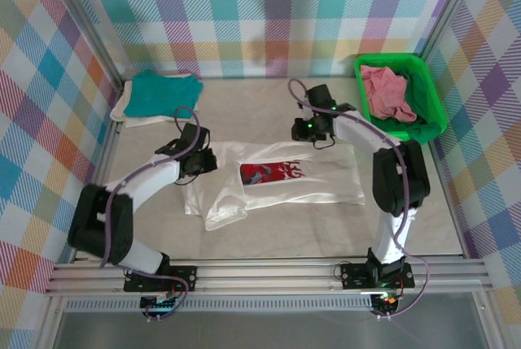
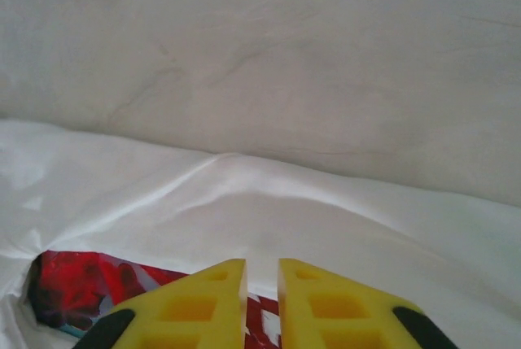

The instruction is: Fold and stack the t-shirts

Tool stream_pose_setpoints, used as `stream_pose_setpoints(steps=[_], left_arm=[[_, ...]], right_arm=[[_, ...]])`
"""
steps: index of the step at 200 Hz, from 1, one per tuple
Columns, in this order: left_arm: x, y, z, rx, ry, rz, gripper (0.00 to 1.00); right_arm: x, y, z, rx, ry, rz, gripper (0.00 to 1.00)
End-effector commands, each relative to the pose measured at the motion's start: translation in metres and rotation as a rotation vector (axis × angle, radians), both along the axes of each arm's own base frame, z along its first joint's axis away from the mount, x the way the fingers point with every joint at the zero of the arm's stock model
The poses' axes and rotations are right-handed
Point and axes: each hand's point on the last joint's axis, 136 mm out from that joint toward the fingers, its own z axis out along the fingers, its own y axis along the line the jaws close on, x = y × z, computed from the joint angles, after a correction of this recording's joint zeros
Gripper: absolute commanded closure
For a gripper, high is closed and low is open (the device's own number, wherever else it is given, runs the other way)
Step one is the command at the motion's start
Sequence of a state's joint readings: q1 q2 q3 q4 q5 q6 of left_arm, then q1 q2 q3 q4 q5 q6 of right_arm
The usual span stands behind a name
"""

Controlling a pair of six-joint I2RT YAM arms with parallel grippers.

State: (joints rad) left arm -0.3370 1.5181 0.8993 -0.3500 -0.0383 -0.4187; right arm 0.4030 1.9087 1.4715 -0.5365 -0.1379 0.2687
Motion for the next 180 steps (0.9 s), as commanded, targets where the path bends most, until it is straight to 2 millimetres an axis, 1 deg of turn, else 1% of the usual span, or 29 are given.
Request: stream_pose_setpoints(steps=[1,10,13,33,48,66,82,89,94,95,105,108,118,119,121,124,125,133,143,144,153,154,155,161,162,169,180], left_arm=[[0.011,0.007,-0.025,-0.028,0.040,0.133,0.86],[0.011,0.008,-0.038,-0.028,0.074,0.156,0.88],[0.018,0.006,-0.039,-0.038,0.053,0.160,0.88],[0.029,0.004,-0.060,-0.033,0.090,0.181,0.90],[0.048,0.001,-0.068,-0.009,0.093,0.168,0.92],[0.077,-0.006,-0.073,0.014,0.080,0.138,0.94],[0.111,-0.022,-0.072,0.006,0.061,0.078,0.95],[0.130,-0.030,-0.069,0.009,0.032,0.051,0.94],[0.135,-0.034,-0.072,0.018,0.051,0.023,0.94],[0.139,-0.036,-0.069,0.016,0.044,0.018,0.94],[0.167,-0.050,-0.068,0.007,0.036,-0.033,0.94],[0.172,-0.054,-0.070,0.006,0.040,-0.048,0.94],[0.203,-0.072,-0.062,-0.011,0.005,-0.098,0.94],[0.203,-0.073,-0.065,-0.011,0.012,-0.103,0.94],[0.210,-0.077,-0.059,-0.018,-0.005,-0.112,0.94],[0.218,-0.083,-0.059,-0.024,-0.016,-0.129,0.94],[0.218,-0.084,-0.062,-0.024,-0.009,-0.134,0.94],[0.240,-0.100,-0.054,-0.044,-0.047,-0.170,0.93],[0.262,-0.119,-0.047,-0.069,-0.094,-0.211,0.93],[0.262,-0.120,-0.050,-0.070,-0.089,-0.214,0.93],[0.281,-0.135,-0.038,-0.104,-0.150,-0.236,0.92],[0.283,-0.137,-0.034,-0.108,-0.161,-0.238,0.92],[0.283,-0.138,-0.038,-0.109,-0.156,-0.239,0.92],[0.293,-0.146,-0.029,-0.134,-0.202,-0.243,0.91],[0.297,-0.148,-0.023,-0.142,-0.221,-0.244,0.91],[0.305,-0.156,-0.017,-0.177,-0.265,-0.247,0.91],[0.314,-0.166,-0.012,-0.231,-0.318,-0.240,0.91]], right_arm=[[-0.009,0.005,-0.026,-0.084,0.091,0.079,0.91],[-0.006,0.004,-0.034,-0.103,0.107,0.072,0.91],[-0.005,0.004,-0.037,-0.110,0.111,0.070,0.92],[0.002,-0.006,-0.060,-0.182,0.146,0.030,0.93],[0.002,-0.013,-0.074,-0.191,0.189,-0.015,0.94],[-0.005,-0.027,-0.089,-0.187,0.249,-0.093,0.96],[-0.016,-0.040,-0.098,-0.203,0.284,-0.137,0.96],[-0.025,-0.045,-0.102,-0.215,0.302,-0.153,0.96],[-0.031,-0.047,-0.104,-0.215,0.313,-0.160,0.96],[-0.032,-0.047,-0.104,-0.214,0.315,-0.161,0.96],[-0.047,-0.049,-0.108,-0.198,0.348,-0.176,0.96],[-0.051,-0.048,-0.108,-0.187,0.357,-0.176,0.96],[-0.066,-0.044,-0.109,-0.149,0.384,-0.186,0.96],[-0.067,-0.043,-0.109,-0.146,0.387,-0.186,0.96],[-0.071,-0.043,-0.109,-0.141,0.393,-0.188,0.95],[-0.075,-0.041,-0.109,-0.133,0.402,-0.193,0.95],[-0.077,-0.041,-0.109,-0.132,0.404,-0.193,0.95],[-0.090,-0.034,-0.109,-0.112,0.428,-0.195,0.94],[-0.102,-0.025,-0.107,-0.090,0.450,-0.196,0.93],[-0.103,-0.024,-0.106,-0.087,0.452,-0.196,0.93],[-0.113,-0.013,-0.103,-0.057,0.467,-0.192,0.92],[-0.114,-0.011,-0.102,-0.053,0.467,-0.191,0.91],[-0.114,-0.010,-0.101,-0.047,0.469,-0.190,0.91],[-0.119,-0.001,-0.098,-0.019,0.473,-0.186,0.90],[-0.119,0.000,-0.097,-0.015,0.472,-0.186,0.90],[-0.122,0.010,-0.092,0.015,0.471,-0.179,0.88],[-0.123,0.023,-0.081,0.049,0.456,-0.172,0.87]])
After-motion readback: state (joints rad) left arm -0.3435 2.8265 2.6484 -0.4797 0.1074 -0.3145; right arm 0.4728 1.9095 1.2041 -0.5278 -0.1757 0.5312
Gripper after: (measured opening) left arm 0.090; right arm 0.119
